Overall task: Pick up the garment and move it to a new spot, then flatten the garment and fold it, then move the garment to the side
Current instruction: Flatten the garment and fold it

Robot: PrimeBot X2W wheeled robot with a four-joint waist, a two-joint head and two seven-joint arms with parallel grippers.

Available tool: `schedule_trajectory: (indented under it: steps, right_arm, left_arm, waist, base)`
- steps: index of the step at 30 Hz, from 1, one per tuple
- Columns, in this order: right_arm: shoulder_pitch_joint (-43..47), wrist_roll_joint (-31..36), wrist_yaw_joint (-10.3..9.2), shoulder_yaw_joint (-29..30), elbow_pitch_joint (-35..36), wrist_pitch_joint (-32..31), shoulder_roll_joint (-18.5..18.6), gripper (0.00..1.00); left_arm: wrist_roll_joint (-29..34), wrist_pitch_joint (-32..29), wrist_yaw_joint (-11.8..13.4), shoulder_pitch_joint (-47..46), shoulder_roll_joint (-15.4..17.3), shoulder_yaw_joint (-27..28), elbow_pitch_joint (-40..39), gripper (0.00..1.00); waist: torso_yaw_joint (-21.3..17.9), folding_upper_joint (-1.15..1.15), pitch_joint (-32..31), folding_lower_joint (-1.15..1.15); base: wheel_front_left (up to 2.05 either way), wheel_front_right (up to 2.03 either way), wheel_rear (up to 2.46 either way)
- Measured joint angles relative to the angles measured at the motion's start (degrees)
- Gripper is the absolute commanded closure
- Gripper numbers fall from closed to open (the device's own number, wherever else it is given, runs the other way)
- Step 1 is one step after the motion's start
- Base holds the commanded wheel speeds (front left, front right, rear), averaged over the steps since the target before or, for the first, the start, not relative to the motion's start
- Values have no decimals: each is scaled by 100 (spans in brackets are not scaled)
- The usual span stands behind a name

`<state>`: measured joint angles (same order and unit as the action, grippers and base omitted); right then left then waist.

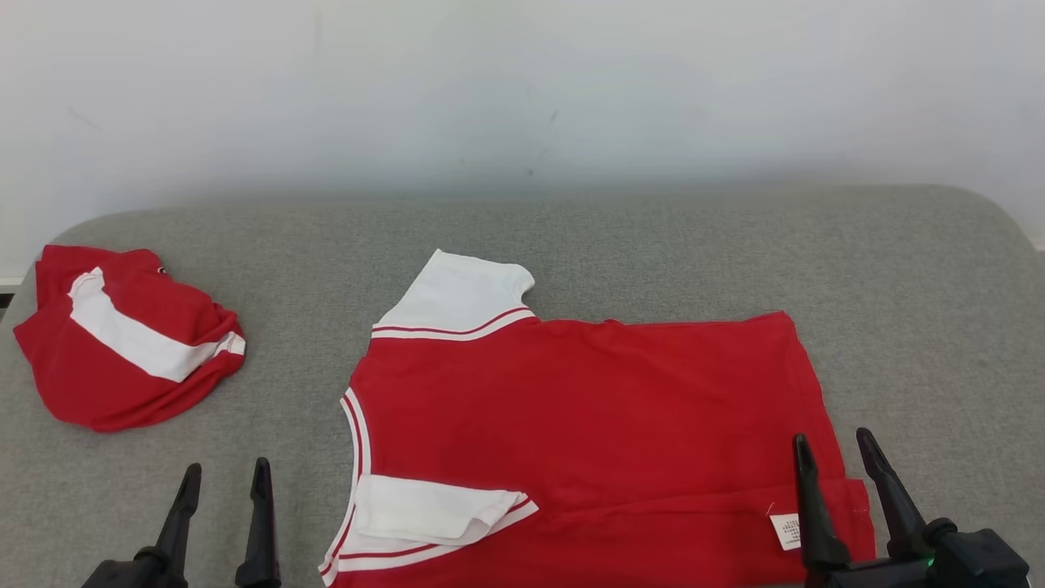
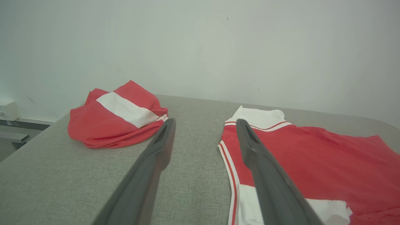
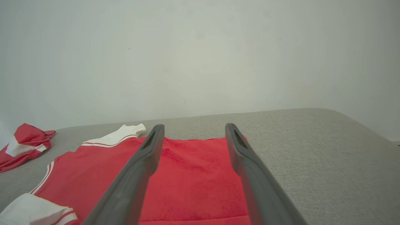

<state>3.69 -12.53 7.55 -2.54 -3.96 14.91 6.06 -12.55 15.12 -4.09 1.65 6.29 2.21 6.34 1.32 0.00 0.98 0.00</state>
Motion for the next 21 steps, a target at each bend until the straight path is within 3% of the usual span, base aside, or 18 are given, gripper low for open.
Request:
schedule_trajectory:
  steps: [21]
  right_arm:
    - [216, 47, 0, -13, 219, 8, -140, 0]
  left_arm:
    - [149, 0, -255, 86, -176, 205, 181, 0]
  waist:
    - [57, 0, -81, 0]
  base:
    - [0, 0, 0]
